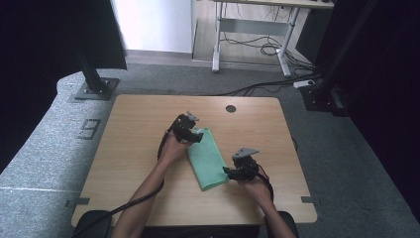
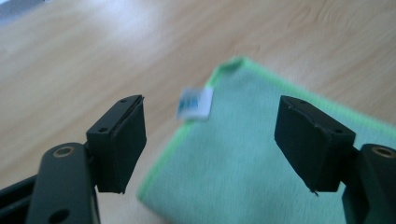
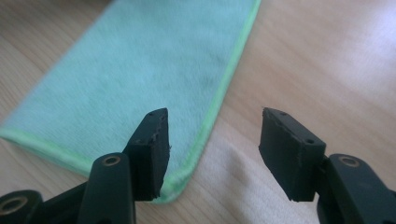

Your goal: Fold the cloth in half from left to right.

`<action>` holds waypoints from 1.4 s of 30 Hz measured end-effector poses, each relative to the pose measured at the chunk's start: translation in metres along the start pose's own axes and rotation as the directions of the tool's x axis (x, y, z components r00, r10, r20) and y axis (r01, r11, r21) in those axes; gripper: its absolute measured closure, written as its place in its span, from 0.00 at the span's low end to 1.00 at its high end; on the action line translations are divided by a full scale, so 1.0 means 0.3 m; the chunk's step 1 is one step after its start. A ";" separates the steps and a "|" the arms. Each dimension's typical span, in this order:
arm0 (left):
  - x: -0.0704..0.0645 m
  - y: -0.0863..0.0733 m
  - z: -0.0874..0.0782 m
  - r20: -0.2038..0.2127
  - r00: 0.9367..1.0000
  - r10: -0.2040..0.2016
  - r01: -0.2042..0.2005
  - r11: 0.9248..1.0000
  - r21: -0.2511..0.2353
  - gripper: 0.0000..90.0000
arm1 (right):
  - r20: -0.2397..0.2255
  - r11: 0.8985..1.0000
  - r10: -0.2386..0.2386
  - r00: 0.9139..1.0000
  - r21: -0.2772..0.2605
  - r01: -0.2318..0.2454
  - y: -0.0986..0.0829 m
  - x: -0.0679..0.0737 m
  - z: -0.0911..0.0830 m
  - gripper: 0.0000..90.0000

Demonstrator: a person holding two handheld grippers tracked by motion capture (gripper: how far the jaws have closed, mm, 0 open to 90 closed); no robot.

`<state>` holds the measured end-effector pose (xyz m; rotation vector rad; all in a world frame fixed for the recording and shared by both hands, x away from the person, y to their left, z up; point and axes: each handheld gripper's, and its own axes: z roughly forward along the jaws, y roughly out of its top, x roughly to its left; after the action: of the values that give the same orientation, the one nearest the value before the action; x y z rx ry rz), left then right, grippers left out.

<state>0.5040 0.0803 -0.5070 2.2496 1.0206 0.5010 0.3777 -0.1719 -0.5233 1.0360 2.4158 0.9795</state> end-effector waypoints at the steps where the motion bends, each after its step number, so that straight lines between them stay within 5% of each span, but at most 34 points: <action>1: 0.000 0.000 0.000 0.000 1.000 0.000 0.000 1.000 0.000 0.26 | 0.000 1.000 -0.002 1.000 0.014 0.002 -0.005 -0.003 0.006 0.46; 7: 0.028 -0.083 -0.006 -0.015 0.999 -0.028 0.028 0.999 0.027 0.25 | -0.008 0.998 -0.012 1.000 0.067 0.012 -0.036 -0.011 0.026 0.45; 13: 0.045 -0.124 -0.014 -0.019 0.999 -0.050 0.051 0.998 0.034 0.25 | -0.022 0.998 0.006 1.000 0.056 -0.005 -0.047 -0.017 0.025 0.45; 21: 0.058 -0.164 -0.010 -0.031 0.996 -0.083 0.083 0.996 0.031 0.25 | -0.043 0.998 -0.030 0.999 0.060 0.032 -0.047 0.016 0.021 0.47; 28: -0.004 -0.198 -0.053 0.015 0.999 -0.034 0.034 0.999 0.024 0.24 | -0.050 0.997 -0.043 0.998 0.061 0.046 -0.047 0.031 0.019 0.47; 42: -0.145 -0.291 -0.139 0.112 0.994 0.008 -0.008 1.000 0.002 0.24 | -0.068 0.998 -0.006 0.998 0.055 0.009 -0.053 0.013 0.025 0.43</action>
<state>0.4062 0.1073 -0.5380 2.2578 0.9561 0.3731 0.3711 -0.1736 -0.5400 1.0273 2.5128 0.9652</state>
